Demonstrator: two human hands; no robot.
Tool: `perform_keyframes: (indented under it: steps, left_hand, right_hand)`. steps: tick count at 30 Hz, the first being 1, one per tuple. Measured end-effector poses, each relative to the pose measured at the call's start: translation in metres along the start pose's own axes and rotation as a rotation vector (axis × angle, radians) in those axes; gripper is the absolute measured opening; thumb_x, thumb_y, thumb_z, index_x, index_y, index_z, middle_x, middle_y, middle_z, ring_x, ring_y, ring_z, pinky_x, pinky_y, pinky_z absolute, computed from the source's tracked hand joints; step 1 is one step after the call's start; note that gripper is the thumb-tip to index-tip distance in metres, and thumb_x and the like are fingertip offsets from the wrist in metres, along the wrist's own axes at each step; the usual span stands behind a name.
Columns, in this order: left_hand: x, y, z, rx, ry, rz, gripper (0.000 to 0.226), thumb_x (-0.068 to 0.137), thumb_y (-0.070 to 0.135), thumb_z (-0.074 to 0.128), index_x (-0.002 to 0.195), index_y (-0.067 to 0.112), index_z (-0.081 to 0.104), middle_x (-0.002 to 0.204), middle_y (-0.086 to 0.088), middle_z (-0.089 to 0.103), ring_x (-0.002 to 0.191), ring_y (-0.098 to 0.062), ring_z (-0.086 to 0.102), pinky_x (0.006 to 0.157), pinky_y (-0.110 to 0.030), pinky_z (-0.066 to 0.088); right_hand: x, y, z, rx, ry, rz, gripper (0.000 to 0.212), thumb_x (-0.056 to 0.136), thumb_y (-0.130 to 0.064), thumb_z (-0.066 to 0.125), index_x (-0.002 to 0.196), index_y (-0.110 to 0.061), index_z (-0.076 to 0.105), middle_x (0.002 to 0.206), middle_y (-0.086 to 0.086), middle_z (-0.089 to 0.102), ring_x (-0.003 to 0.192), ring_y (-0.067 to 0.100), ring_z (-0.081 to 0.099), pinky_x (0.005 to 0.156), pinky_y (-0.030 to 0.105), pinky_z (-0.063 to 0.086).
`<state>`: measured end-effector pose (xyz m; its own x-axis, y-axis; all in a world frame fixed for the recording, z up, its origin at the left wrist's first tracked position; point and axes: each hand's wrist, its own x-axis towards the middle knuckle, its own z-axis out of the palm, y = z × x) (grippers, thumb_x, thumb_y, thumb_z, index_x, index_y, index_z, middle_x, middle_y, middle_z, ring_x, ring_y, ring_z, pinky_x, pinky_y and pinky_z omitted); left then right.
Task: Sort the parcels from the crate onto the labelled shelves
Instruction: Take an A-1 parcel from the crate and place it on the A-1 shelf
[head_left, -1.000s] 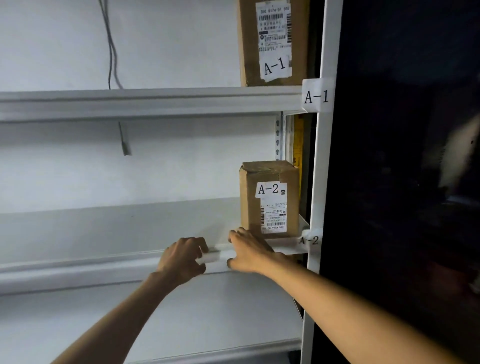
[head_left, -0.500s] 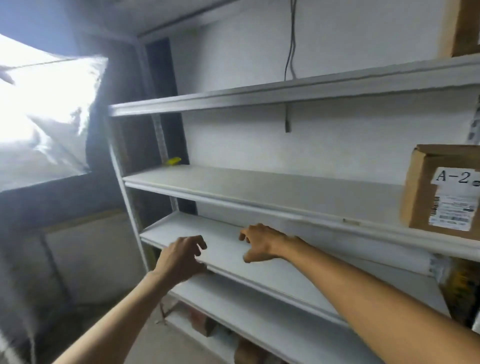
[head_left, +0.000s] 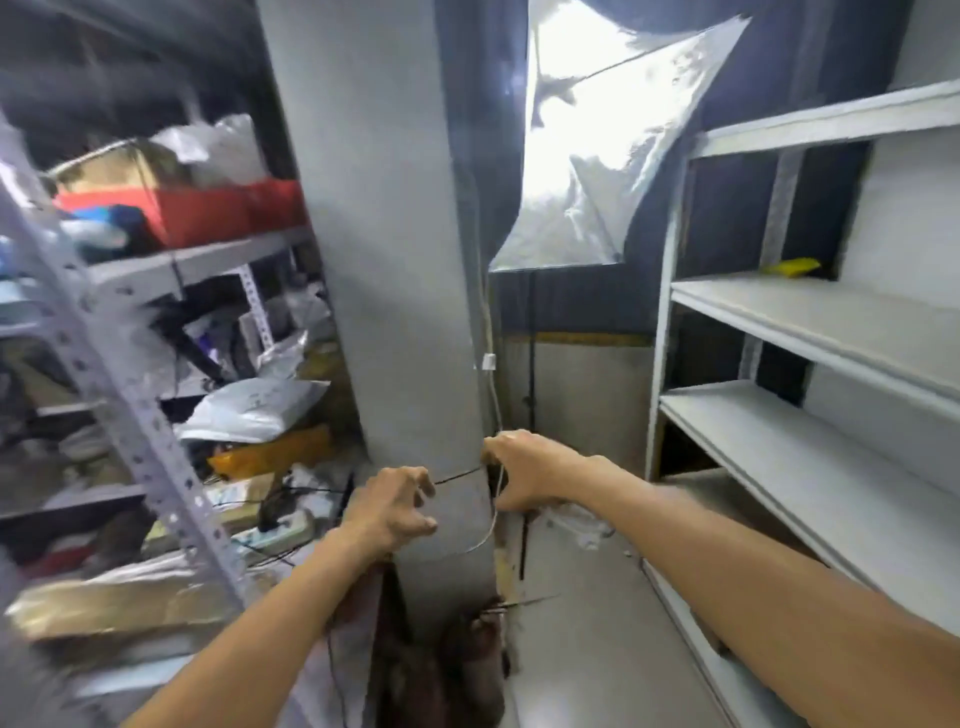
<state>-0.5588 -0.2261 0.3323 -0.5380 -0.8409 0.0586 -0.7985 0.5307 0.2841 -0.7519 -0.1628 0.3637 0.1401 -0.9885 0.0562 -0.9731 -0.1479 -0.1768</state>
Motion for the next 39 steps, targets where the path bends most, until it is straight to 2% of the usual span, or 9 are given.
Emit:
perform_keyframes:
  steps: [2,6,14,18,21,23,31,37,39]
  left_hand:
    - [-0.029,-0.039,-0.009,0.019,0.005,-0.124,0.035,0.070,0.032,0.071,0.103,0.026,0.063,0.098,0.006,0.069,0.094,-0.016,0.064,0.077,-0.028,0.050]
    - [-0.086,-0.088,-0.027,0.042,0.066,-0.339,0.037,0.072,0.032,0.074,0.105,0.022,0.061,0.099,0.004,0.067,0.091,-0.017,0.062,0.075,-0.031,0.051]
    - [-0.200,-0.132,-0.027,0.079,0.125,-0.721,0.035,0.075,0.031,0.076,0.107,0.027,0.061,0.102,0.007,0.066,0.092,-0.016,0.063,0.081,-0.032,0.053]
    - [-0.257,-0.144,-0.018,0.050,0.126,-0.884,0.036,0.076,0.030,0.074,0.109,0.025,0.060,0.105,0.005,0.064,0.089,-0.013,0.059,0.069,-0.023,0.045]
    - [-0.296,-0.154,-0.015,0.063,0.137,-0.996,0.040,0.074,0.033,0.074,0.110,0.023,0.059,0.110,0.001,0.062,0.099,-0.018,0.060,0.071,-0.027,0.045]
    - [-0.321,-0.163,-0.017,0.052,0.171,-1.065,0.040,0.073,0.033,0.074,0.108,0.024,0.059,0.109,0.001,0.063,0.099,-0.019,0.060,0.073,-0.029,0.047]
    - [-0.369,-0.219,-0.009,-0.036,0.201,-1.196,0.037,0.072,0.031,0.075,0.105,0.022,0.060,0.102,0.001,0.066,0.098,-0.020,0.060,0.084,-0.036,0.051]
    - [-0.382,-0.268,0.038,-0.129,0.104,-1.239,0.041,0.073,0.031,0.074,0.109,0.020,0.060,0.104,-0.001,0.066,0.097,-0.020,0.059,0.082,-0.036,0.052]
    - [-0.381,-0.287,0.054,-0.178,0.086,-1.261,0.041,0.073,0.031,0.075,0.109,0.021,0.060,0.105,-0.001,0.065,0.096,-0.019,0.060,0.083,-0.037,0.052]
  right_hand:
    - [0.026,-0.034,0.008,-0.007,-0.027,-0.123,0.054,0.074,-0.029,0.069,0.120,-0.006,0.054,0.117,0.012,0.057,0.108,0.028,0.053,0.090,0.037,0.047]
    - [0.059,-0.099,0.028,0.050,-0.110,-0.328,0.039,0.072,-0.030,0.069,0.098,-0.009,0.049,0.098,0.004,0.053,0.088,0.022,0.050,0.070,0.033,0.044]
    - [0.070,-0.221,0.075,0.064,-0.247,-0.768,0.036,0.074,-0.029,0.071,0.100,-0.013,0.052,0.098,0.006,0.057,0.087,0.023,0.055,0.072,0.033,0.049]
    - [0.069,-0.267,0.100,0.081,-0.317,-0.901,0.045,0.075,-0.030,0.072,0.112,-0.011,0.053,0.110,0.007,0.055,0.096,0.021,0.051,0.074,0.027,0.042]
    - [0.069,-0.303,0.116,0.063,-0.382,-0.966,0.055,0.076,-0.030,0.071,0.123,-0.010,0.052,0.123,0.009,0.055,0.110,0.024,0.053,0.090,0.033,0.047]
    - [0.069,-0.329,0.125,0.060,-0.403,-0.999,0.053,0.075,-0.028,0.072,0.121,-0.009,0.053,0.121,0.011,0.057,0.107,0.027,0.055,0.090,0.038,0.049]
    - [0.075,-0.410,0.164,0.006,-0.475,-1.107,0.047,0.074,-0.023,0.070,0.116,-0.008,0.056,0.112,0.012,0.060,0.098,0.026,0.057,0.072,0.028,0.044]
    - [0.094,-0.440,0.211,-0.024,-0.551,-1.117,0.027,0.069,-0.021,0.072,0.081,-0.016,0.048,0.085,0.006,0.058,0.080,0.024,0.055,0.056,0.029,0.042]
    - [0.103,-0.443,0.234,-0.011,-0.592,-1.124,0.029,0.069,-0.023,0.071,0.080,-0.018,0.045,0.080,0.000,0.054,0.077,0.021,0.053,0.056,0.028,0.041]
